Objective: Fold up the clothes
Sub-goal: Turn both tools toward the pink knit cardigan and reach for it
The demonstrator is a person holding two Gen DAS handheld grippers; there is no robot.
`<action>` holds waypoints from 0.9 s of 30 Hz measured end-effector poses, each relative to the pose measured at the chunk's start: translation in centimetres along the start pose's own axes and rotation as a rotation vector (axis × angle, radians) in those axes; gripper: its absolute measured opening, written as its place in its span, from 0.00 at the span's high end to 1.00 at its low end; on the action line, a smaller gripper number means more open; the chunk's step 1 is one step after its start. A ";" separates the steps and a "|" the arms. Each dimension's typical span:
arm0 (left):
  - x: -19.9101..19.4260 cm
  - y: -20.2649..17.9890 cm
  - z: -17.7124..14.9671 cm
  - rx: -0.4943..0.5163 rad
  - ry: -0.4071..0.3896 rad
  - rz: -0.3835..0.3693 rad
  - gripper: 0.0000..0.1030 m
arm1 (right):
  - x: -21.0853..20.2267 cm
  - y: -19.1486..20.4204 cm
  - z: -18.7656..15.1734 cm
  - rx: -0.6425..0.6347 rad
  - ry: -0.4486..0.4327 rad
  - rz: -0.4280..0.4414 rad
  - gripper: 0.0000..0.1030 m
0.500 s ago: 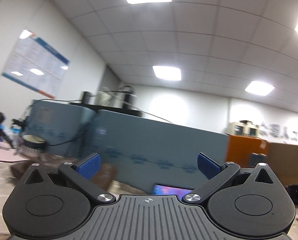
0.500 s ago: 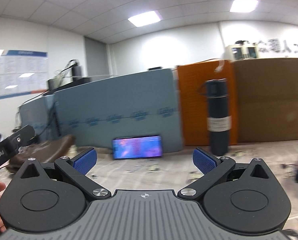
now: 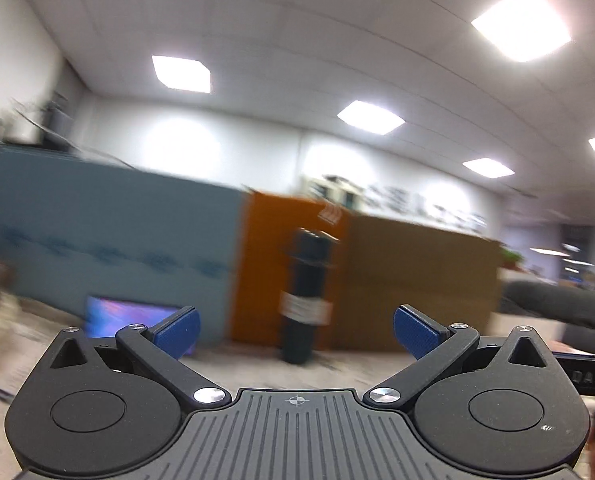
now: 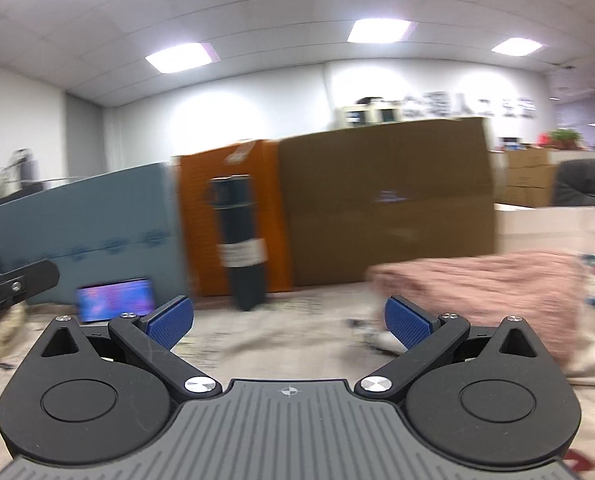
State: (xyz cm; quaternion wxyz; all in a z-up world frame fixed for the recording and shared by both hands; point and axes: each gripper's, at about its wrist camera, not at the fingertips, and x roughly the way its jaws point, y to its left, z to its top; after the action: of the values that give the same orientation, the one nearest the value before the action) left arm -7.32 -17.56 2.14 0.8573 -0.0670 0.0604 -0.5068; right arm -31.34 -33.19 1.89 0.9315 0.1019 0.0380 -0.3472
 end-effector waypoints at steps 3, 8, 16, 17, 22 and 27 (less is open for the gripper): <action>3.9 -1.0 -0.2 -0.105 0.123 -0.156 0.00 | -0.5 -4.2 0.0 0.047 -0.010 -0.110 0.00; 11.2 -3.6 -1.9 -0.373 0.322 -0.364 0.00 | -0.5 -11.7 1.4 0.225 -0.022 -0.276 0.00; 20.4 -4.1 -5.5 -0.813 0.497 -0.498 0.01 | 3.6 -19.4 1.6 0.463 0.092 -0.307 0.02; 21.1 -4.2 -5.7 -0.825 0.495 -0.502 0.01 | 4.1 -19.9 1.4 0.482 0.103 -0.308 0.02; 23.8 -5.3 -6.1 -0.819 0.513 -0.490 0.01 | 6.0 -20.8 -0.5 0.540 0.145 -0.275 0.03; 27.5 -8.4 -7.3 -0.759 0.605 -0.505 0.01 | 6.0 -20.5 -0.9 0.526 0.136 -0.279 0.04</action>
State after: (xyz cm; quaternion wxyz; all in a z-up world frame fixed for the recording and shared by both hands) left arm -2.68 -46.09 -4.55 0.5692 -0.2353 0.4648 -0.6361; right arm -40.20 -51.91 -3.21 0.8117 0.3564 0.0227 -0.4623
